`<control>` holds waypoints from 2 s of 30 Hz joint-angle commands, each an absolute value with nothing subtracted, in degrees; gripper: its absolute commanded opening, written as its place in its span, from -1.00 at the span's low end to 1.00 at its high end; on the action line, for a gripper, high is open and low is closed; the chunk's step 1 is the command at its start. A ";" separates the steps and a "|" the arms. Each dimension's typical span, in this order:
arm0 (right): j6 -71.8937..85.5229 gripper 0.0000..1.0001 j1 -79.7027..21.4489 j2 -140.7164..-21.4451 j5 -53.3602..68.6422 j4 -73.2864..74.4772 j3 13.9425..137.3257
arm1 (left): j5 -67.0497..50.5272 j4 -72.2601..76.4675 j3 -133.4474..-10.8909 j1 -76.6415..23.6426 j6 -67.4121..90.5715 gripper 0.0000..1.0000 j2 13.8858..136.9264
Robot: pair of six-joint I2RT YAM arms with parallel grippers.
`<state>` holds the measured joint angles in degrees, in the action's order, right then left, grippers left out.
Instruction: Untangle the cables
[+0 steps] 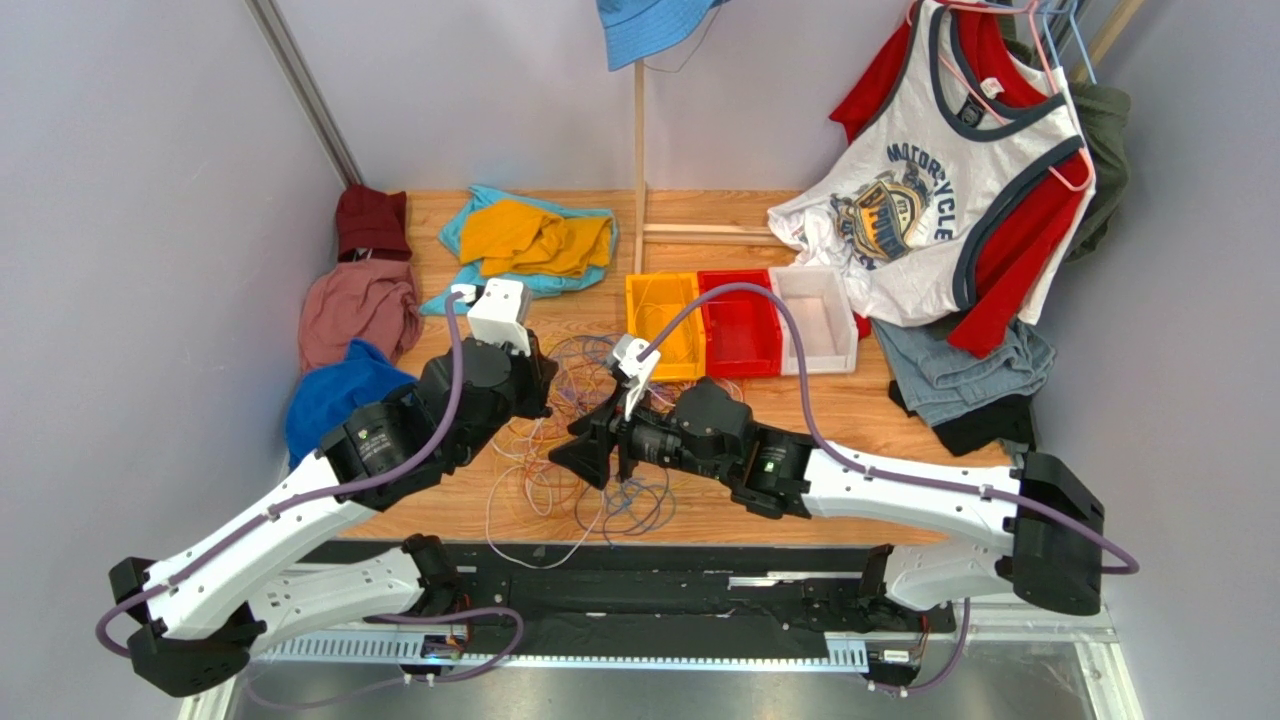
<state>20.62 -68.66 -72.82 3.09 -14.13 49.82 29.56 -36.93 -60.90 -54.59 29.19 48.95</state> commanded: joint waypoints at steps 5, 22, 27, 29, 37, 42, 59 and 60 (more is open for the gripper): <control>18.11 0.05 -68.56 -78.22 -3.16 -19.07 54.76 | 27.77 -35.16 -61.96 -54.23 28.39 -1.00 48.17; 17.23 -1.00 -68.55 -76.03 -9.31 -20.22 52.82 | 27.60 -35.95 -60.56 -54.23 29.71 -1.00 45.62; 17.40 -1.00 -68.55 -67.34 -11.51 -11.11 52.29 | 31.89 -38.66 -59.68 -54.23 32.68 0.39 44.21; 16.88 -1.00 -68.55 -63.74 -13.35 -5.92 53.96 | 34.00 -41.29 -59.33 -54.14 34.18 0.98 43.34; 13.71 -1.00 -68.55 -55.55 -21.88 19.31 67.12 | 40.16 -43.77 -54.15 -52.56 41.21 0.98 38.50; 10.82 -1.00 -68.55 -51.86 -26.01 26.36 74.96 | 38.77 -42.54 -50.54 -50.89 42.54 0.98 35.86; 2.47 -1.00 -68.55 -64.24 -25.31 36.47 119.87 | 31.29 -28.40 -37.53 -50.80 43.51 0.98 31.47; 1.16 -1.00 -68.55 -64.77 -25.75 36.65 121.27 | 30.85 -27.87 -37.18 -50.89 43.33 0.98 31.20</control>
